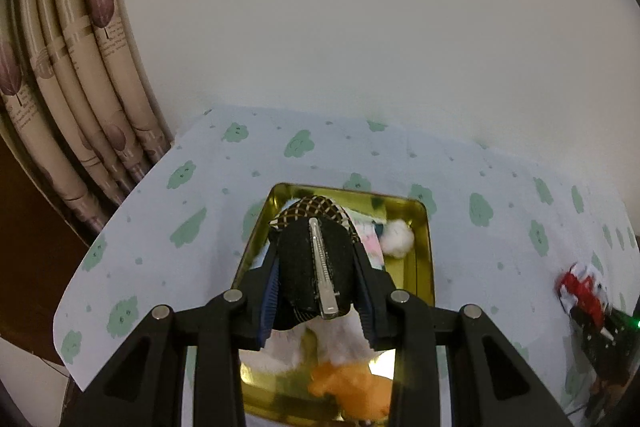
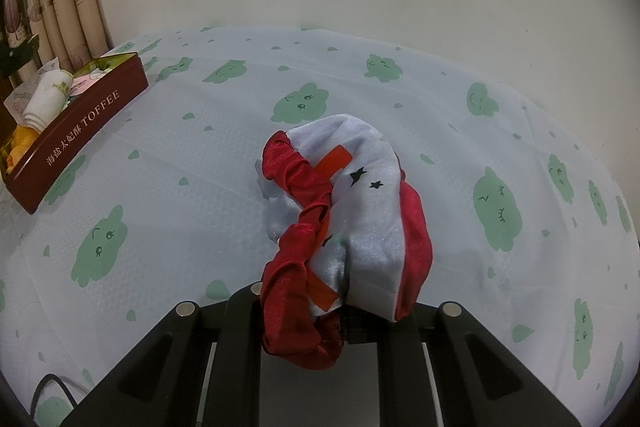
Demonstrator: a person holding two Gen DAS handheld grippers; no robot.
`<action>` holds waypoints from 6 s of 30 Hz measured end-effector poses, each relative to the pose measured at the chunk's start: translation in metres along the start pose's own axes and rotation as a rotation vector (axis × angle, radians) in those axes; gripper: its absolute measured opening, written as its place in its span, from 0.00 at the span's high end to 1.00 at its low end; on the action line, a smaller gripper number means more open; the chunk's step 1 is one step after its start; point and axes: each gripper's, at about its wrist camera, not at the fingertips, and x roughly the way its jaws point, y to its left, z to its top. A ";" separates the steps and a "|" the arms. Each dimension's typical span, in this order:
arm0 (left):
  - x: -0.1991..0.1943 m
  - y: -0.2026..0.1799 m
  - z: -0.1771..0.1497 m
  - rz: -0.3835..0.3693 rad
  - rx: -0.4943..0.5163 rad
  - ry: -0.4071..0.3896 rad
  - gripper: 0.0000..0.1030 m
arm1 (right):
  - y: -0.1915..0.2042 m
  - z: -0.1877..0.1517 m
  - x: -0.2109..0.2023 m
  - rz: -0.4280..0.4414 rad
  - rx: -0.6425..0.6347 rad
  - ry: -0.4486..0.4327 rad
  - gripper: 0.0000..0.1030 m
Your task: Organize soft objects
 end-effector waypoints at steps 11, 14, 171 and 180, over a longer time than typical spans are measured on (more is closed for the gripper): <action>0.050 0.008 0.043 -0.026 -0.035 0.091 0.66 | 0.001 0.000 0.000 0.008 0.007 0.002 0.85; 0.066 0.010 0.048 -0.043 -0.055 0.141 0.65 | 0.000 0.000 0.000 0.011 0.008 0.003 0.85; -0.019 0.101 -0.099 0.109 -0.173 -0.006 0.41 | 0.289 0.057 -0.059 0.132 -0.095 -0.080 0.01; -0.019 0.100 -0.099 0.110 -0.172 -0.003 0.41 | 0.290 0.057 -0.059 0.138 -0.097 -0.068 0.01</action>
